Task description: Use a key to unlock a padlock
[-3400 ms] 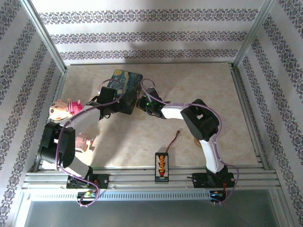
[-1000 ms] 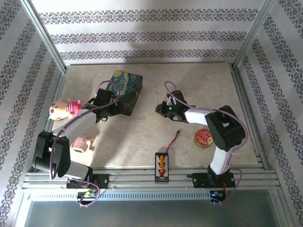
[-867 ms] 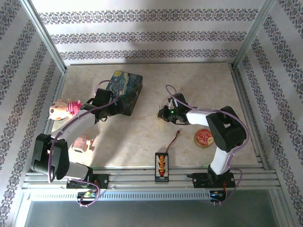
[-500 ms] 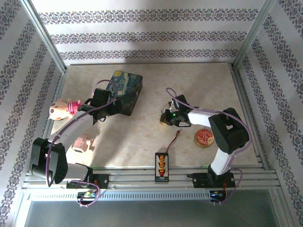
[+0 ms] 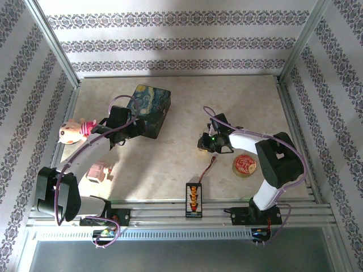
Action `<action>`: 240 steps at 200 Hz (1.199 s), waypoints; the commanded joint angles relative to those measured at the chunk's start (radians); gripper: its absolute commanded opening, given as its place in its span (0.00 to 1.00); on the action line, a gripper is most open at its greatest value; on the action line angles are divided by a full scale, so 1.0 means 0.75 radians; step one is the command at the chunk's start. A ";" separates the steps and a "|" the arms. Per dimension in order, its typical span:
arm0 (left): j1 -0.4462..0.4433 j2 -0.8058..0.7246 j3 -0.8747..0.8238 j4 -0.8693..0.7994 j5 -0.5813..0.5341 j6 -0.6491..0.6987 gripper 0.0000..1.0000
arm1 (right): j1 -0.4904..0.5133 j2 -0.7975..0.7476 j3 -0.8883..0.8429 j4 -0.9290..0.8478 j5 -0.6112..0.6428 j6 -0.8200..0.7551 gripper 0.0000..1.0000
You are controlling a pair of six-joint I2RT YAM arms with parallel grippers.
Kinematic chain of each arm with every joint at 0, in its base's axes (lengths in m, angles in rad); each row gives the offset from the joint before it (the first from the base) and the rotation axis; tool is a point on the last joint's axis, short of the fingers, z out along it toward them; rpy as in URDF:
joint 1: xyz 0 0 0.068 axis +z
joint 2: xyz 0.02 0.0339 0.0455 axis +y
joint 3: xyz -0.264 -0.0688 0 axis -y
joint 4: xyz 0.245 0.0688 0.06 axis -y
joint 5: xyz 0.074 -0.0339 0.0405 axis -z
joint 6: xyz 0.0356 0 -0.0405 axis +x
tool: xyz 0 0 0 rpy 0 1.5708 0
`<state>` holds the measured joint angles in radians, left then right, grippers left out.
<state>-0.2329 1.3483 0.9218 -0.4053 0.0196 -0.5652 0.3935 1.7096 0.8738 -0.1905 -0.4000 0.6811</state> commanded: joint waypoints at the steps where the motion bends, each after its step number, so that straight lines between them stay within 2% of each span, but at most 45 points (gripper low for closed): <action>1: 0.026 -0.033 -0.007 -0.035 0.007 -0.024 0.99 | -0.017 -0.028 -0.005 -0.094 0.059 -0.040 0.23; 77: 0.054 -0.036 -0.014 -0.022 0.037 -0.045 0.99 | -0.026 -0.111 0.036 -0.228 0.169 -0.093 0.33; 114: 0.087 -0.034 -0.022 0.013 0.077 -0.075 0.99 | -0.026 -0.212 0.105 -0.347 0.262 -0.134 0.37; 158: 0.131 0.020 -0.026 0.088 0.152 -0.128 0.99 | -0.014 -0.270 0.249 -0.344 0.290 -0.184 0.39; 187: 0.185 0.073 -0.031 0.167 0.224 -0.176 1.00 | 0.016 -0.171 0.452 -0.319 0.278 -0.261 0.40; 224: 0.236 0.126 -0.039 0.257 0.301 -0.236 0.96 | 0.030 0.119 0.814 -0.242 0.199 -0.374 0.41; 236: 0.241 0.133 -0.037 0.266 0.299 -0.240 0.95 | 0.035 0.242 0.960 -0.224 0.147 -0.392 0.61; 240: 0.243 0.135 -0.038 0.269 0.296 -0.242 0.94 | 0.036 0.280 1.013 -0.223 0.135 -0.400 0.63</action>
<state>-0.0685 1.4364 0.8986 -0.2707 0.2096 -0.7094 0.4088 1.7752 1.4666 -0.3996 -0.2325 0.4526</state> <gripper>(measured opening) 0.951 0.513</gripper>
